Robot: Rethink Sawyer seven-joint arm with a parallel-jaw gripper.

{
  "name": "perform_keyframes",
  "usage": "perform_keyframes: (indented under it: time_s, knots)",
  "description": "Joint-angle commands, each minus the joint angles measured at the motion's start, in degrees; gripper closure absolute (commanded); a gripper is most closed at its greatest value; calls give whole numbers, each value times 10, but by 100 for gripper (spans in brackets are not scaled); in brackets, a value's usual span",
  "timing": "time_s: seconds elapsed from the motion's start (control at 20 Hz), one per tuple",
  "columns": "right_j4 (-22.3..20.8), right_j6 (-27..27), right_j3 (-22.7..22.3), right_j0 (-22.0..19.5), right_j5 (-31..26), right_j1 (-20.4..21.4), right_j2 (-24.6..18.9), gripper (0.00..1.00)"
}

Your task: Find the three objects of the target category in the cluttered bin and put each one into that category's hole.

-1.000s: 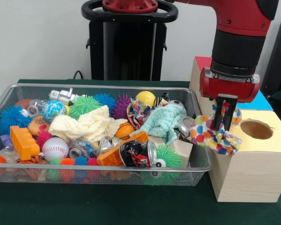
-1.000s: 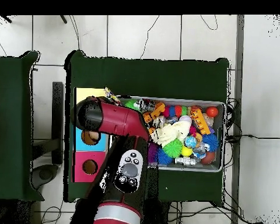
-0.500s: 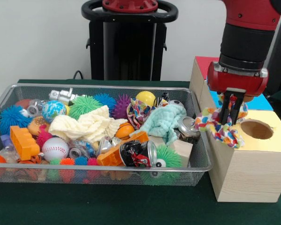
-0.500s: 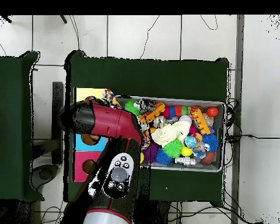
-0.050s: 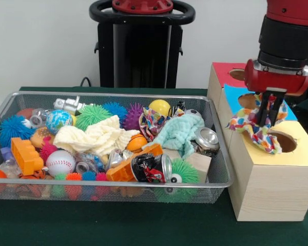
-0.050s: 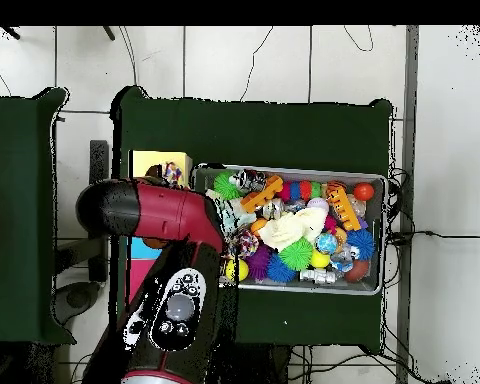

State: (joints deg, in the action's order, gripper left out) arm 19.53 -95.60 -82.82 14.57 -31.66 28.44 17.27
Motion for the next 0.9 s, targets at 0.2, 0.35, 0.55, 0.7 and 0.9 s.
perform_keyframes:
  time_s: [0.2, 0.35, 0.55, 0.7, 0.9]
  knots:
    - [27, -148, -34, -6, -25, -25, -50, 100]
    - [27, -148, -27, -7, -14, -37, -52, 100]
    - [29, -144, -26, -12, 18, -46, -59, 100]
    - [32, -141, -17, -16, 32, -58, -66, 100]
    - [39, -133, -14, -23, 50, -70, -79, 100]
